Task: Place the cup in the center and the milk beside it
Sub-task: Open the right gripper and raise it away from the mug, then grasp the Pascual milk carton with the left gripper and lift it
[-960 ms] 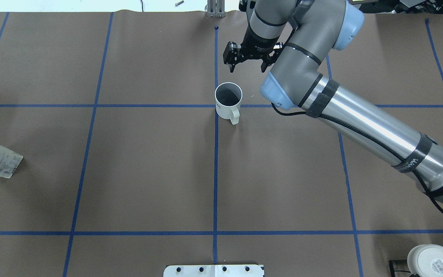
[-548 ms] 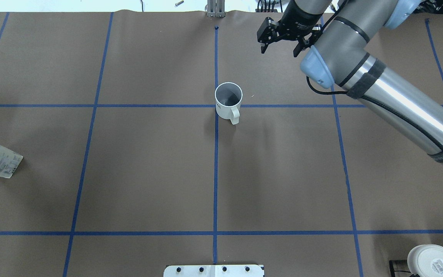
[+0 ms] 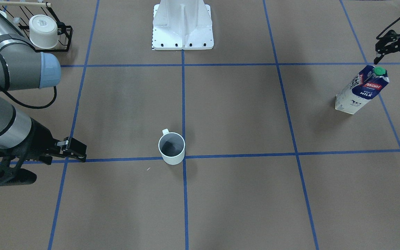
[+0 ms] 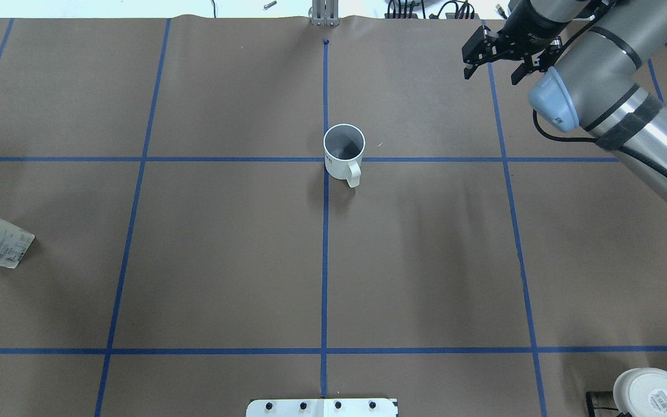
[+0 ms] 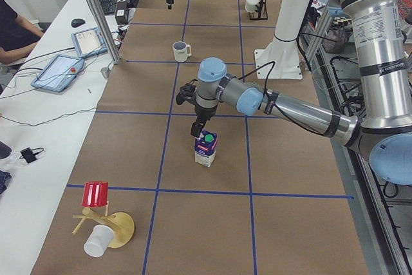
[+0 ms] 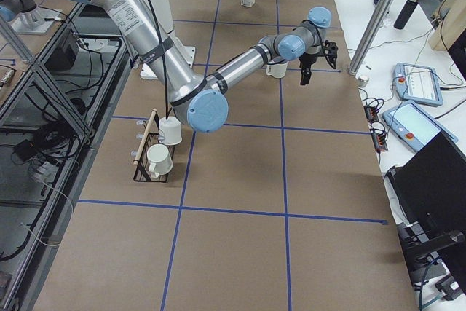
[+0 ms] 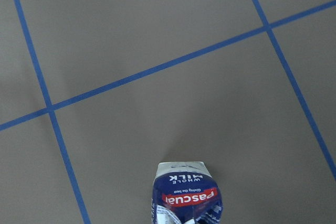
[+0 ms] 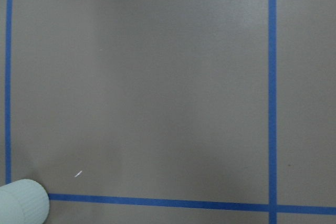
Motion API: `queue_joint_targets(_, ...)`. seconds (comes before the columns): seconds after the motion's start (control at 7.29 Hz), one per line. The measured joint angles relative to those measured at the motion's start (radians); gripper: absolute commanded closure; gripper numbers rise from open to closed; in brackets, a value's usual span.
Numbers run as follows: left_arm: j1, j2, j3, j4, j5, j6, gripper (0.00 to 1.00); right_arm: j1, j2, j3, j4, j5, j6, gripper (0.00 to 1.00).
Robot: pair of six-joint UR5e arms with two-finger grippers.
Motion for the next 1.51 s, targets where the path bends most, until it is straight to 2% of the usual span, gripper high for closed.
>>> queue_joint_targets(0.41,0.023,0.01,0.032,-0.017,0.029,0.005,0.01,0.014,-0.042,0.017,-0.001,0.006,-0.019,0.0)
queue_joint_targets(1.51,0.098,-0.002,0.127,-0.104,0.025,-0.01,0.01,0.009,-0.048,0.015,0.0,0.0,-0.02,0.0)
